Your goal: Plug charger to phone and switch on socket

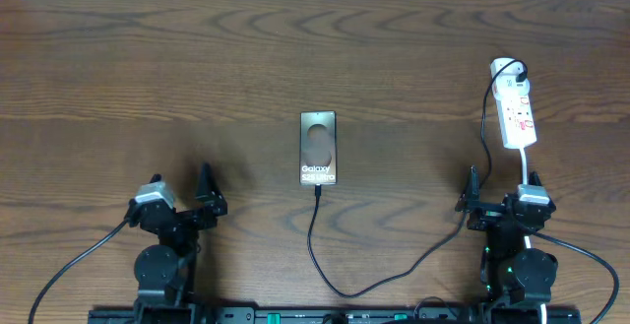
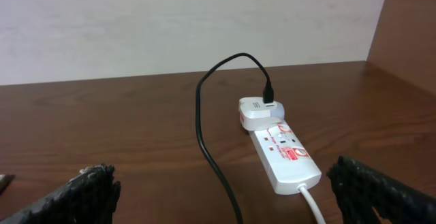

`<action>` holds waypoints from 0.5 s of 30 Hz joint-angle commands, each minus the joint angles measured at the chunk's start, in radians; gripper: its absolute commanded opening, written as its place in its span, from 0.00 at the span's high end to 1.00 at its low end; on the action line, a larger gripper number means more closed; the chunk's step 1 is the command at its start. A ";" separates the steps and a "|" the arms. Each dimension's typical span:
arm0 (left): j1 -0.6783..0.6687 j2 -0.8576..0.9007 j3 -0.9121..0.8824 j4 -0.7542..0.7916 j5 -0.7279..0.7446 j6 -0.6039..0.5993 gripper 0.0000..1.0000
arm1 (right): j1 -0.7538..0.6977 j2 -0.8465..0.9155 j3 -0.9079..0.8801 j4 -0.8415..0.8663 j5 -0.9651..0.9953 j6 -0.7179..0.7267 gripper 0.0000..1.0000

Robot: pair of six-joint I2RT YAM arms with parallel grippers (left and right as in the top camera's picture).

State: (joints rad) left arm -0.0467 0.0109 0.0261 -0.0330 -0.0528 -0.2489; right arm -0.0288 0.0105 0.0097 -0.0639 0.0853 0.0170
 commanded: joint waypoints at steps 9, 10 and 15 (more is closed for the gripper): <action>0.024 -0.010 -0.022 -0.036 0.094 0.181 0.05 | -0.003 -0.005 -0.005 -0.003 -0.002 -0.011 0.01; 0.024 -0.010 -0.022 -0.036 0.094 0.182 0.05 | -0.003 -0.005 -0.005 -0.003 -0.002 -0.011 0.01; 0.024 -0.010 -0.022 -0.036 0.094 0.182 0.05 | -0.003 -0.005 -0.005 -0.003 -0.002 -0.011 0.01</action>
State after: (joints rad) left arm -0.0277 0.0109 0.0261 -0.0395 0.0284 -0.0879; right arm -0.0288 0.0105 0.0097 -0.0639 0.0853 0.0170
